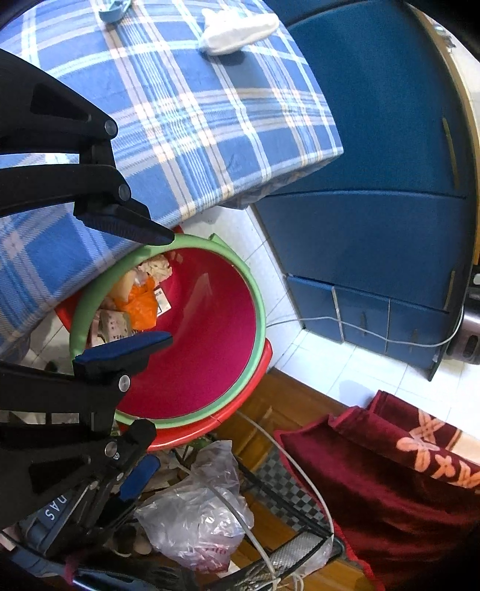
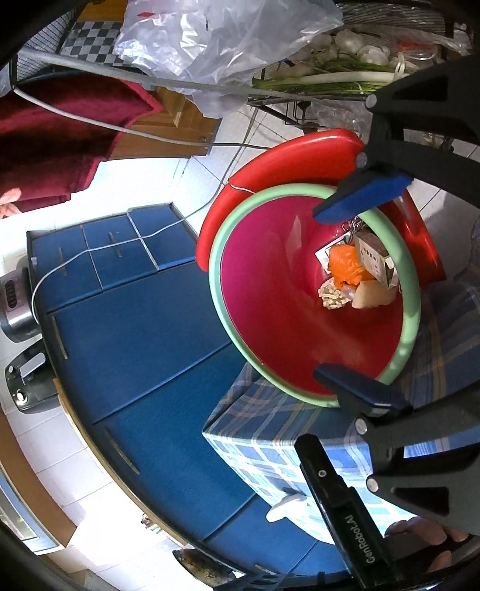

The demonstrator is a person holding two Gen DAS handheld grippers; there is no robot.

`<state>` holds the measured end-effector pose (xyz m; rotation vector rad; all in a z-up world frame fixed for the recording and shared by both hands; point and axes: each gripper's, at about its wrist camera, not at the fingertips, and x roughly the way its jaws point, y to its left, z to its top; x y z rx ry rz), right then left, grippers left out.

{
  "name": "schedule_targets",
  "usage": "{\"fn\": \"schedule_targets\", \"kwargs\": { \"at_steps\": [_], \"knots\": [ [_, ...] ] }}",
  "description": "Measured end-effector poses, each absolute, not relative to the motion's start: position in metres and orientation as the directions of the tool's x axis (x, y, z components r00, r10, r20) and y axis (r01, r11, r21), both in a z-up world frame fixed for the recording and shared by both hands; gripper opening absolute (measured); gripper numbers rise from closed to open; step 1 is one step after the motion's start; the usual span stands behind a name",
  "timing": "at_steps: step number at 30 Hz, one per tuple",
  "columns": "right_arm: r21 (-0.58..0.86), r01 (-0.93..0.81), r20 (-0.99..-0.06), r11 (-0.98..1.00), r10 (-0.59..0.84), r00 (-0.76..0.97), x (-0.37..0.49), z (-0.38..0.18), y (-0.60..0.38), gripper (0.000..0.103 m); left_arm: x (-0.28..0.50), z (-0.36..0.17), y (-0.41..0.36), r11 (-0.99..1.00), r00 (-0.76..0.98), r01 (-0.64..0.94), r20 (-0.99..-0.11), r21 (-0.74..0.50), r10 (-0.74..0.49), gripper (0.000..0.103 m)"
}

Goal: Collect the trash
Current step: 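Move both open tools back from the basin toward the tissue and blue item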

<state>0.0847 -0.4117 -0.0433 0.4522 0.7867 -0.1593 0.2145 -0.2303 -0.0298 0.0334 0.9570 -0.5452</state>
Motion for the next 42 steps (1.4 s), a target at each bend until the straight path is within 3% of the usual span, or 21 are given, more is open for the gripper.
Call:
{"fn": "schedule_targets", "kwargs": {
  "at_steps": [23, 42],
  "knots": [
    [0.333, 0.228, -0.654, 0.915, 0.049, 0.755, 0.066, -0.006, -0.367, 0.085, 0.189, 0.000, -0.154, 0.909, 0.549, 0.360, -0.740, -0.210, -0.388, 0.054],
    [0.328, 0.122, -0.659, 0.937, 0.134, 0.740, 0.077, -0.001, -0.312, 0.086, 0.190, 0.006, -0.056, 0.970, 0.631, 0.203, -0.741, -0.132, -0.232, 0.054]
  ]
}}
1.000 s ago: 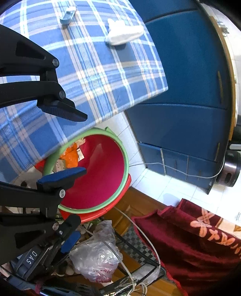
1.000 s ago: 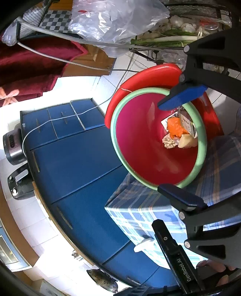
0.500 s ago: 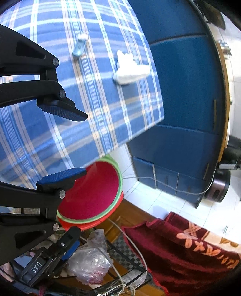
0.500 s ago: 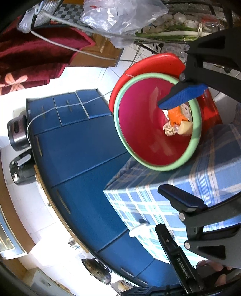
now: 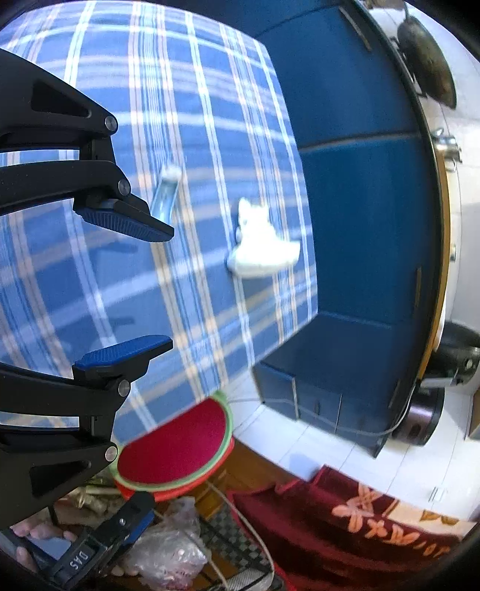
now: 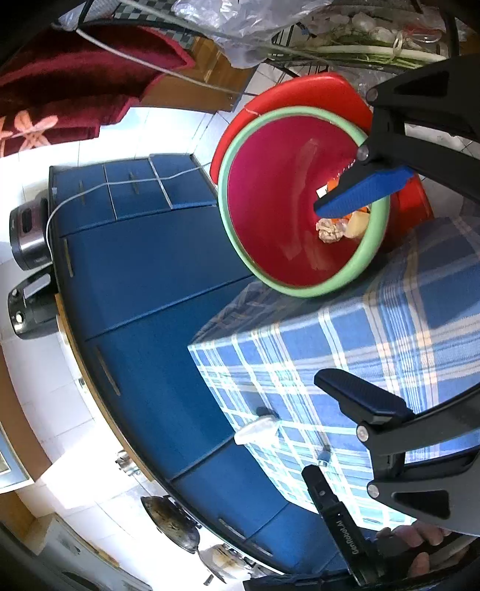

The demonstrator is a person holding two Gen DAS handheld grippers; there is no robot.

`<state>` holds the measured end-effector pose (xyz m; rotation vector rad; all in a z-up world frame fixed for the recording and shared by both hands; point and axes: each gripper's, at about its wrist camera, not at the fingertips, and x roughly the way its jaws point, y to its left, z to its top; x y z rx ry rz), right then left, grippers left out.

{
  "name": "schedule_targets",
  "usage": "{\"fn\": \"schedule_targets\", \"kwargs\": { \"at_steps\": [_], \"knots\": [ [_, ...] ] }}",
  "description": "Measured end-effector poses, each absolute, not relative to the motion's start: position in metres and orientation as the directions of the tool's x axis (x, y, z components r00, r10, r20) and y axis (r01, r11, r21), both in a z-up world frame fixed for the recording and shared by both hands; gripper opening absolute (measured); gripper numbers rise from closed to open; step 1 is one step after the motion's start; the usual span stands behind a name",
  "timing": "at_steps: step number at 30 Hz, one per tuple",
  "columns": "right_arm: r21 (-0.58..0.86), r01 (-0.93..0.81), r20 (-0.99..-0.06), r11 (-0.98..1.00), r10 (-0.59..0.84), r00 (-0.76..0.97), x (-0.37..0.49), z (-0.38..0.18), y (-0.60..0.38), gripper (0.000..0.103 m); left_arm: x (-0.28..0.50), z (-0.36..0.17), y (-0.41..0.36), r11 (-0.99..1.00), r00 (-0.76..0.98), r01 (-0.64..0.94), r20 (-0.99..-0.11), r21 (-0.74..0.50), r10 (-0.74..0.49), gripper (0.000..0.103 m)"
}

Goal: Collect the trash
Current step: 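Move both open tools back from the basin toward the tissue and blue item, then grasp the blue plastic item with left tool while right tool grasps the white tissue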

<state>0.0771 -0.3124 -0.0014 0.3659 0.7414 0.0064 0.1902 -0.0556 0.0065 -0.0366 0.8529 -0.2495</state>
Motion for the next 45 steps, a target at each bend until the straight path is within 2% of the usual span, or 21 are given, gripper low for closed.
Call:
{"fn": "schedule_targets", "kwargs": {
  "at_steps": [5, 14, 22, 24, 25, 39, 40, 43, 45],
  "knots": [
    [0.324, 0.104, -0.664, 0.940, 0.148, 0.733, 0.078, -0.003, -0.301, 0.086, 0.194, 0.000, -0.033, 0.980, 0.633, 0.166, -0.751, -0.105, -0.188, 0.059],
    [0.320, 0.079, -0.681, 0.944, 0.171, 0.712, 0.083, -0.008, -0.286, 0.086, 0.205, -0.025, -0.004, 0.991, 0.602, 0.103, -0.787, -0.091, -0.135, 0.059],
    [0.311, 0.071, -0.688, 0.948, 0.172, 0.705, 0.083, -0.010, -0.279, 0.086, 0.216, -0.042, -0.003, 0.986, 0.578, 0.094, -0.798, -0.140, -0.168, 0.060],
    [0.312, 0.072, -0.690, 0.947, 0.174, 0.702, 0.084, -0.010, -0.279, 0.086, 0.218, -0.044, -0.007, 0.985, 0.573, 0.095, -0.801, -0.145, -0.173, 0.070],
    [0.312, 0.071, -0.691, 0.948, 0.174, 0.701, 0.084, -0.010, -0.279, 0.086, 0.220, -0.045, -0.009, 0.984, 0.574, 0.096, -0.799, -0.149, -0.177, 0.071],
    [0.315, 0.071, -0.702, 0.946, 0.182, 0.689, 0.087, -0.016, -0.278, 0.086, 0.238, -0.052, -0.014, 0.984, 0.593, 0.005, -0.792, -0.176, -0.145, 0.070],
    [0.316, 0.072, -0.703, 0.946, 0.183, 0.687, 0.088, -0.017, -0.278, 0.086, 0.237, -0.052, -0.011, 0.984, 0.596, -0.003, -0.790, -0.178, -0.141, 0.068],
    [0.320, 0.069, -0.706, 0.945, 0.189, 0.683, 0.089, -0.020, -0.277, 0.086, 0.235, -0.051, -0.002, 0.982, 0.601, -0.015, -0.787, -0.188, -0.141, 0.052],
    [0.322, 0.065, -0.707, 0.945, 0.194, 0.680, 0.090, -0.020, -0.275, 0.086, 0.235, -0.051, 0.003, 0.981, 0.601, -0.024, -0.787, -0.194, -0.141, 0.035]
  ]
}}
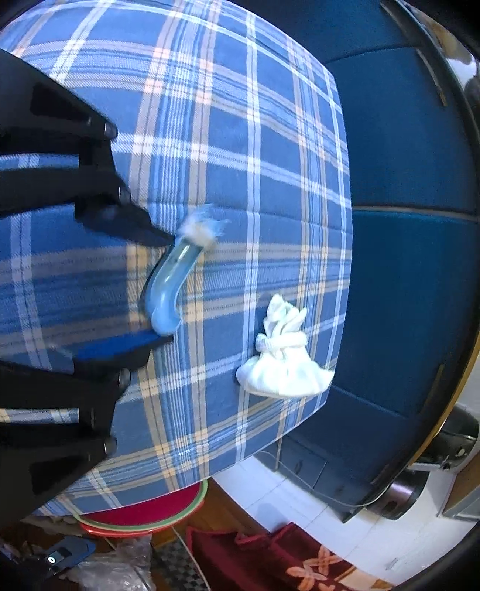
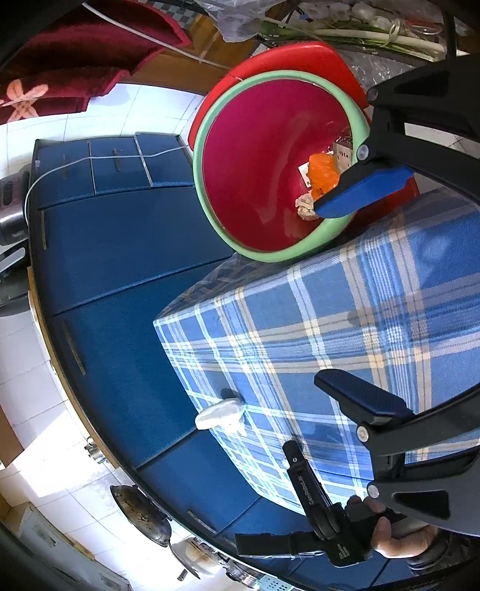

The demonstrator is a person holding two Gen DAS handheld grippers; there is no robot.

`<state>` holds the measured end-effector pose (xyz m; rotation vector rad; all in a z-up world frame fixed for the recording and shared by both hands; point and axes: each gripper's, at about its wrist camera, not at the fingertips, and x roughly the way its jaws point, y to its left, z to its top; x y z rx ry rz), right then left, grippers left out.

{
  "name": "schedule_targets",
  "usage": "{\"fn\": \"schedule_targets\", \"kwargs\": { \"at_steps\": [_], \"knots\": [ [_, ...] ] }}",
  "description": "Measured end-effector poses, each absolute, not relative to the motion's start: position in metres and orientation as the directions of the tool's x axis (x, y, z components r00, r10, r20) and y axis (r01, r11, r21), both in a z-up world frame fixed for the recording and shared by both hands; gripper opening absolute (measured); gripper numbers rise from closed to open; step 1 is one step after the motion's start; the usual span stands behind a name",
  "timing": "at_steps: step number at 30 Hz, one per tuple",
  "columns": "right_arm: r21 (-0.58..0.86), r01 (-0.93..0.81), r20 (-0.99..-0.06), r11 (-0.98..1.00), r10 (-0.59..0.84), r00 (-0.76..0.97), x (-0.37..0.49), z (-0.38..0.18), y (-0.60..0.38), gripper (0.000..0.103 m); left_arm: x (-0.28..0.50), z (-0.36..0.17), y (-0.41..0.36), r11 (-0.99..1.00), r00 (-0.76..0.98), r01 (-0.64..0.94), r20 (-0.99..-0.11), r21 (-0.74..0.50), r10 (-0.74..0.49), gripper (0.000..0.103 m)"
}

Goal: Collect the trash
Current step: 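Grasp the blue plastic item with left tool while right tool grasps the white tissue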

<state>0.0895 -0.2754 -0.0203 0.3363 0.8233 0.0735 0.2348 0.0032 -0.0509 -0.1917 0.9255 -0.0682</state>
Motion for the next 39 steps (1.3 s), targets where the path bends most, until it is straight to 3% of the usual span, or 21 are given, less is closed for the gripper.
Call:
{"fn": "schedule_targets", "kwargs": {
  "at_steps": [5, 15, 17, 21, 31, 32, 36, 39],
  "knots": [
    [0.318, 0.048, -0.707, 0.947, 0.204, 0.678, 0.094, -0.021, -0.268, 0.086, 0.231, -0.052, 0.017, 0.975, 0.595, -0.043, -0.790, -0.218, -0.151, 0.020],
    [0.301, -0.005, -0.705, 0.954, 0.226, 0.672, 0.104, -0.016, -0.242, 0.086, 0.228, -0.053, 0.036, 0.963, 0.597, -0.070, -0.784, -0.260, -0.168, 0.017],
    [0.301, -0.014, -0.702, 0.954, 0.232, 0.673, 0.104, -0.015, -0.237, 0.086, 0.228, -0.053, 0.038, 0.961, 0.594, -0.071, -0.785, -0.268, -0.175, 0.022],
    [0.303, -0.025, -0.704, 0.953, 0.241, 0.668, 0.106, -0.015, -0.232, 0.086, 0.230, -0.052, 0.040, 0.957, 0.599, -0.081, -0.781, -0.279, -0.177, 0.041],
    [0.306, -0.019, -0.708, 0.952, 0.241, 0.663, 0.112, -0.016, -0.229, 0.086, 0.245, -0.053, 0.024, 0.976, 0.610, -0.098, -0.787, -0.194, -0.096, 0.047],
    [0.307, -0.019, -0.709, 0.951, 0.242, 0.662, 0.112, -0.017, -0.229, 0.086, 0.246, -0.053, 0.023, 0.979, 0.612, -0.095, -0.786, -0.178, -0.084, 0.047],
    [0.304, -0.020, -0.709, 0.952, 0.241, 0.663, 0.118, -0.015, -0.227, 0.086, 0.247, -0.054, 0.022, 0.988, 0.617, -0.091, -0.786, -0.125, -0.043, 0.019],
    [0.294, -0.030, -0.706, 0.955, 0.239, 0.666, 0.125, -0.013, -0.222, 0.086, 0.246, -0.054, 0.029, 0.984, 0.615, -0.082, -0.785, -0.160, -0.076, 0.019]
  ]
}}
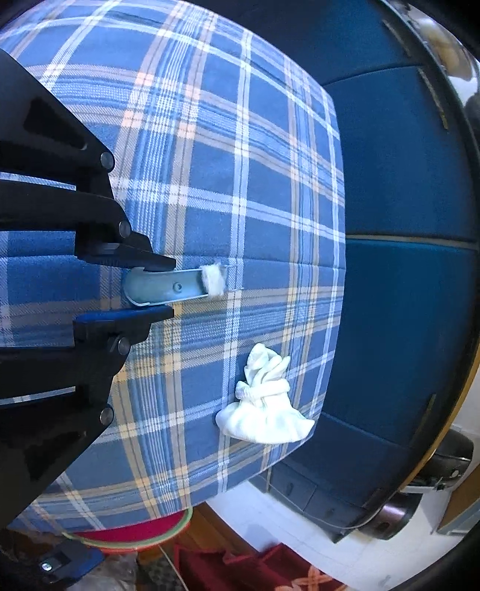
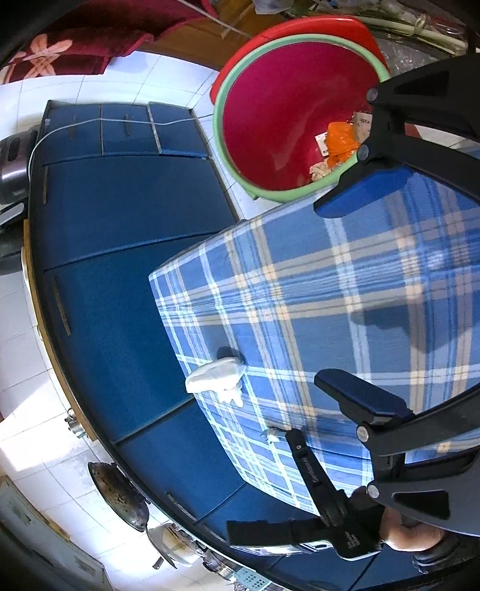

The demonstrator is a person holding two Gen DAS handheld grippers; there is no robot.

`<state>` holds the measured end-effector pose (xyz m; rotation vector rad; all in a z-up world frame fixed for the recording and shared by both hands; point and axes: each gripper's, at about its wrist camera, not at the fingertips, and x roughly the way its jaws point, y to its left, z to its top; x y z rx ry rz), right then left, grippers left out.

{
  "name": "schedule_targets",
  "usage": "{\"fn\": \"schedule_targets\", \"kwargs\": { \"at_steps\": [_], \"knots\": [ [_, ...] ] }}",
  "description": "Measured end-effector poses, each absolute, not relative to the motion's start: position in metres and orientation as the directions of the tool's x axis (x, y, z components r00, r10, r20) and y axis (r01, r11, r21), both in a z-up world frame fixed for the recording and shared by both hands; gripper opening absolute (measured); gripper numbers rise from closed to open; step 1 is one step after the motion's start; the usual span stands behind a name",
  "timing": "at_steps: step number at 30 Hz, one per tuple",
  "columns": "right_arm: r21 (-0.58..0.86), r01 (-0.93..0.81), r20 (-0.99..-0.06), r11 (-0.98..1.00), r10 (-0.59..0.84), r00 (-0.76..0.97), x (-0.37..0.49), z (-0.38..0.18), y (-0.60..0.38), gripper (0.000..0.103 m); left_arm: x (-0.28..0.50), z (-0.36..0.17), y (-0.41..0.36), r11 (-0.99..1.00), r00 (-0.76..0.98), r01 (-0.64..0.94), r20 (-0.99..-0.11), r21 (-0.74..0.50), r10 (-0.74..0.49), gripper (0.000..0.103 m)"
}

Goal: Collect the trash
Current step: 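Grasp the blue plastic item with left tool while right tool grasps the white tissue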

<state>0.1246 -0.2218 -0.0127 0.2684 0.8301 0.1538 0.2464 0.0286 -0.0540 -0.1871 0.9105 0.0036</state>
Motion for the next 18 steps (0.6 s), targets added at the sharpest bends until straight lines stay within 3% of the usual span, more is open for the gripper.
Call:
{"fn": "schedule_targets", "kwargs": {
  "at_steps": [18],
  "knots": [
    [0.264, -0.060, -0.713, 0.963, 0.237, 0.660, 0.202, -0.011, -0.163, 0.086, 0.261, -0.044, 0.088, 0.966, 0.674, -0.176, -0.738, -0.188, -0.021, 0.019]
  ]
}}
